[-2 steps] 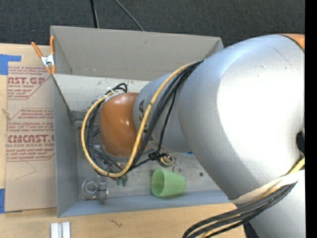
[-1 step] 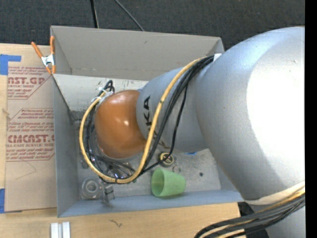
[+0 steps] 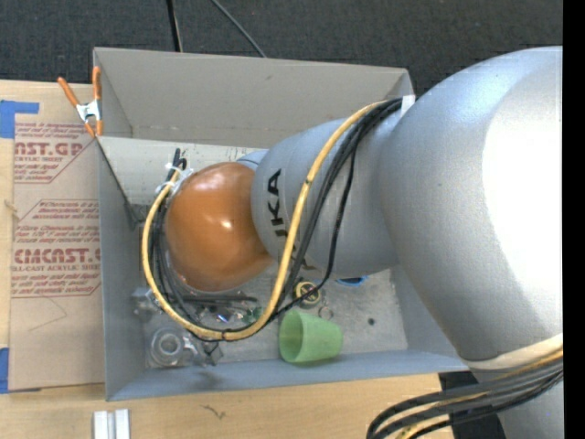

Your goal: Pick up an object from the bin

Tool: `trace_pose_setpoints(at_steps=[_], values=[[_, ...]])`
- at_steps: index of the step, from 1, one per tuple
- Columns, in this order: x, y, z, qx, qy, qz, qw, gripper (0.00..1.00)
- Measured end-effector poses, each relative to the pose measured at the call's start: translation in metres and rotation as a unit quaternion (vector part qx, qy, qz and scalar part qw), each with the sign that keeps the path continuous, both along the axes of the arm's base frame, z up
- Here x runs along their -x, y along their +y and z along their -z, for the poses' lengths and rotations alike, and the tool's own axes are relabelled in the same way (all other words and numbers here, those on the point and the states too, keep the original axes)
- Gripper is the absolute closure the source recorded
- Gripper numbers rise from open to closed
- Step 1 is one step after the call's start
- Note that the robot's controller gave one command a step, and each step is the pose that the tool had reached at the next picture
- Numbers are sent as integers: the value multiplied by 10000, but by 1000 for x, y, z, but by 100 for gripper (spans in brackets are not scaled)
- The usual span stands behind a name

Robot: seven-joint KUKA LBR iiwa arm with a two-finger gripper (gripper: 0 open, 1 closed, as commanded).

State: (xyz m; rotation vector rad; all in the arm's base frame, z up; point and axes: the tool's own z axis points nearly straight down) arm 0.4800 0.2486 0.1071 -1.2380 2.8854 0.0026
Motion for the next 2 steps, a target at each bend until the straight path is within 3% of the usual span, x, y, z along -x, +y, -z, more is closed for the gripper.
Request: trace_pose_setpoints(at_steps=[1, 2], values=[[1, -11, 37, 12, 6, -1601, 9871, 0], [-5, -1, 37, 3, -5, -4469, 8946, 0]])
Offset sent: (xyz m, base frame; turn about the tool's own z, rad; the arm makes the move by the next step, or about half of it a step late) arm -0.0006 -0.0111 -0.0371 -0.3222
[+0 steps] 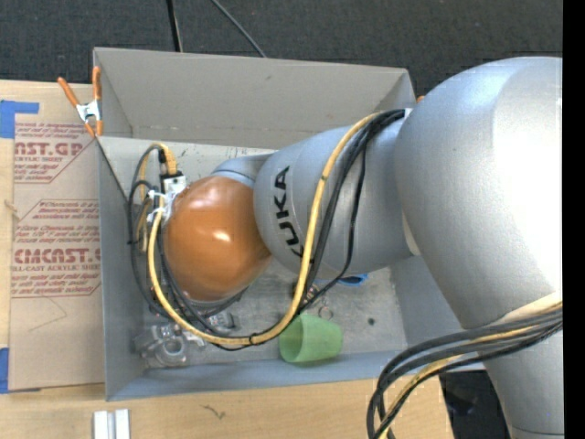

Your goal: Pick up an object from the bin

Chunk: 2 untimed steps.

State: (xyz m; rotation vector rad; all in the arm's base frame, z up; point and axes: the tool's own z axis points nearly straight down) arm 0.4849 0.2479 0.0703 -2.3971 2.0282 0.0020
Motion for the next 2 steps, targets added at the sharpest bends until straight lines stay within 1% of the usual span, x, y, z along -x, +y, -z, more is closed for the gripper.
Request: trace_pose_setpoints(at_steps=[1, 2], values=[[-1, 2, -3, -12, -15, 6, 10000, 100], [-3, 4, -105, -21, -35, 15, 10000, 100]])
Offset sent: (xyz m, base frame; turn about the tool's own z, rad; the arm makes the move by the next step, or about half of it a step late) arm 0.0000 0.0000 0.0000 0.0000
